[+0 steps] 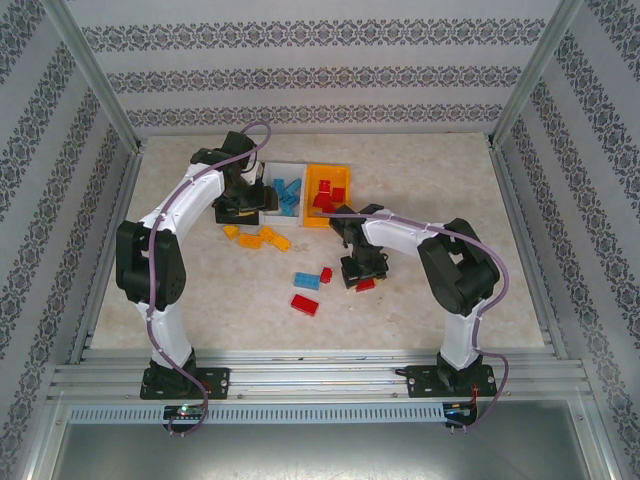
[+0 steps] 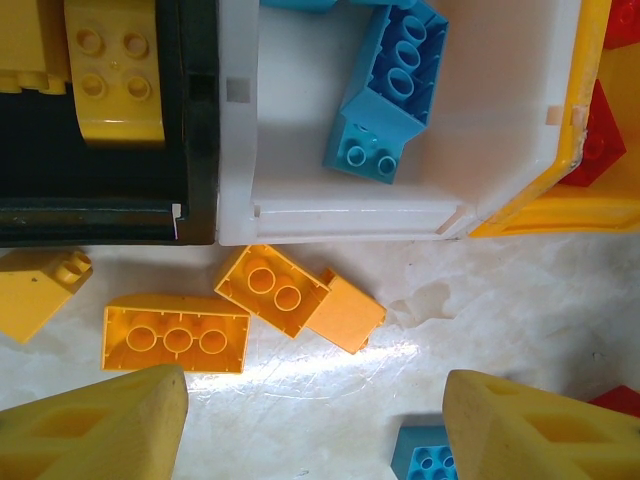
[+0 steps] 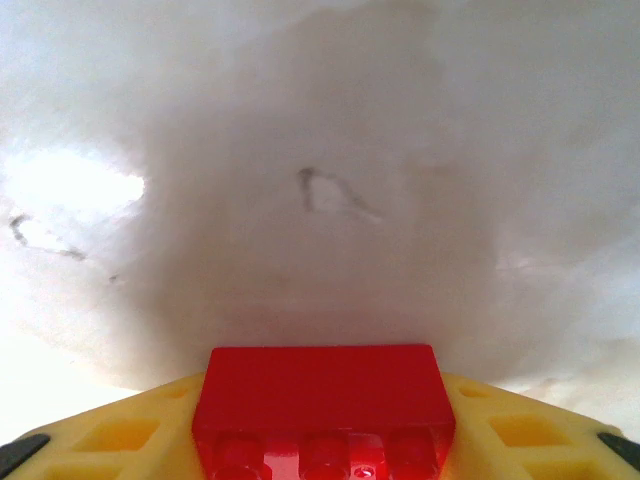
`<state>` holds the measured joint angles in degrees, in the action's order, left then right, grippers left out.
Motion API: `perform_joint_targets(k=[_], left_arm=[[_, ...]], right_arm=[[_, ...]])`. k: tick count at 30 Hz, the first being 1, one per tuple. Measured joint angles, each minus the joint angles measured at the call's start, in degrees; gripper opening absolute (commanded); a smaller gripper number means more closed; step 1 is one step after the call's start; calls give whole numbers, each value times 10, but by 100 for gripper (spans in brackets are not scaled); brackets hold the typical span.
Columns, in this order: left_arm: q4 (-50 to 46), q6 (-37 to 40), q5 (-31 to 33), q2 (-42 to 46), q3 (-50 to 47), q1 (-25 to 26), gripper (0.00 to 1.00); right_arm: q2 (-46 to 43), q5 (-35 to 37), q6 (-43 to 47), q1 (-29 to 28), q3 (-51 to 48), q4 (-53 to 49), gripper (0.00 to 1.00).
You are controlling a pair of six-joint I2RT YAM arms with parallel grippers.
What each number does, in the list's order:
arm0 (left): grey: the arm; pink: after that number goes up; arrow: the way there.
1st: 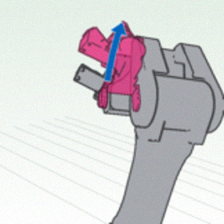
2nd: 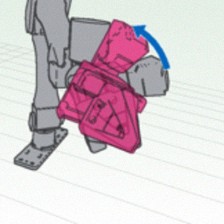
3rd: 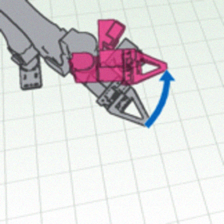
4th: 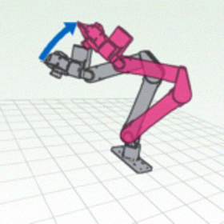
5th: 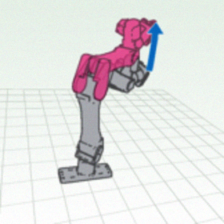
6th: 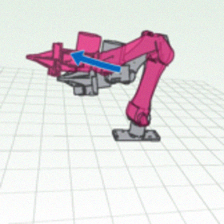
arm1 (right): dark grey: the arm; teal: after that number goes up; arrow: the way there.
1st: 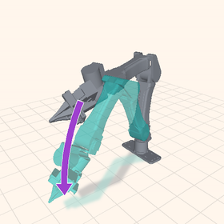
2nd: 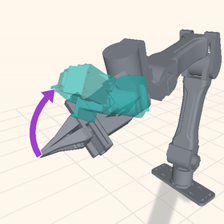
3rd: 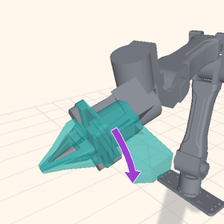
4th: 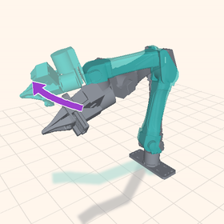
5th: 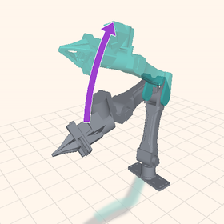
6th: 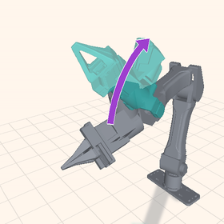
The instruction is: Sort the legos into containers by color
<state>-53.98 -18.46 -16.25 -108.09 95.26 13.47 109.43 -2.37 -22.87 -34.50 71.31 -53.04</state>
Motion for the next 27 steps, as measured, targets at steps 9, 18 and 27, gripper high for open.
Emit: perform_joint_targets(k=[9,18,27], left_arm=[[0,0,3,0,21,0,70],[2,0,19,34,-26,0,70],[6,0,19,105,-117,1,72]], right_arm=[[-11,-17,-16,61,82,-16,48],[75,-83,-52,111,348,-31,50],[261,-85,-55,120,624,-100,70]])
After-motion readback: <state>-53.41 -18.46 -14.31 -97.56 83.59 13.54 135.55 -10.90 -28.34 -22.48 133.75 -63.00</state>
